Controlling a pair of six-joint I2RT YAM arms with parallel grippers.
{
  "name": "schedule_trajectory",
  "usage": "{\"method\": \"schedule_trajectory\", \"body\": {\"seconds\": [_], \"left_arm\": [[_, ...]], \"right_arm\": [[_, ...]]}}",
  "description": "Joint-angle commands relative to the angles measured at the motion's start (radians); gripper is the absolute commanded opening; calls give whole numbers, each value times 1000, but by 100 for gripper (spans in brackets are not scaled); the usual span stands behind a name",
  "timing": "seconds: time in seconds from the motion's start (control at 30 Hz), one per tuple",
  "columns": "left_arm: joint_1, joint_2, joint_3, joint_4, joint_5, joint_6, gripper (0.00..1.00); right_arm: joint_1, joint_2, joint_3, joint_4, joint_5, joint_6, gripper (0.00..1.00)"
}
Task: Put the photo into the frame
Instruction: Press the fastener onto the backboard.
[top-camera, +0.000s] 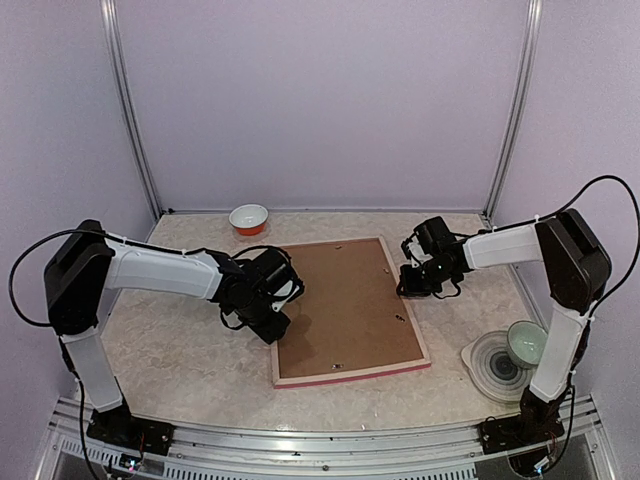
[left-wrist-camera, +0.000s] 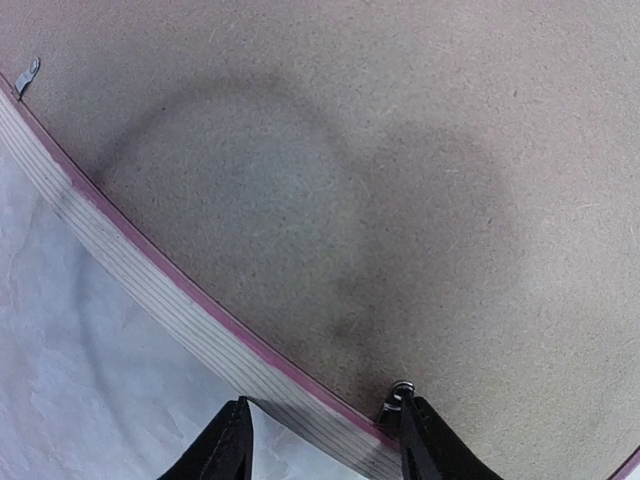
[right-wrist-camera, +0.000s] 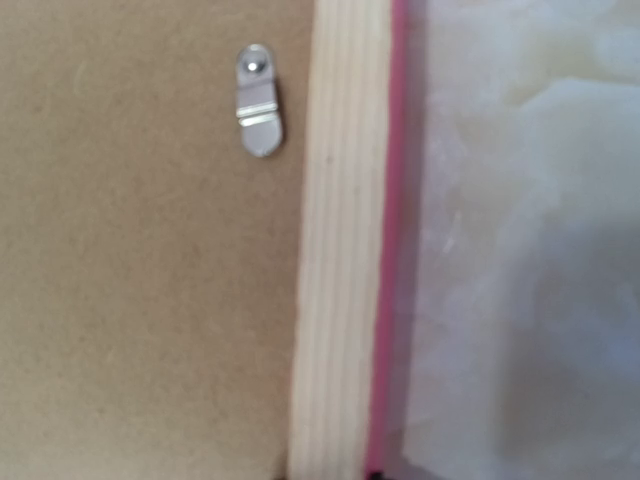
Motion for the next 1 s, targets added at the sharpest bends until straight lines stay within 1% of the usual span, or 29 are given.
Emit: {"method": "schedule_trajectory", "body": {"seconds": [0.0,0.13,0.37,0.63,0.73,0.97], "left_arm": [[10,45,-3,-38,8,18,54],[12,45,-5,-42,6,18,55],[13,57,-7,-45,13,17,46],[13,56,-11,-44,23,17,42],[13,53,-9,-49,29,16,43],[13,44,-7,-59,24,18,51]], "right_arm": [[25,23,-15,-30,-71,-35,10],[24,23,-17,-29,-72,-35,10],[25,23,-16,-27,-70,-34,10],[25,25,-16,-27,-70,-34,10],[24,26,-17,-27,-69,-34,10],[25,26,-16,-27,-68,-34,10]]}}
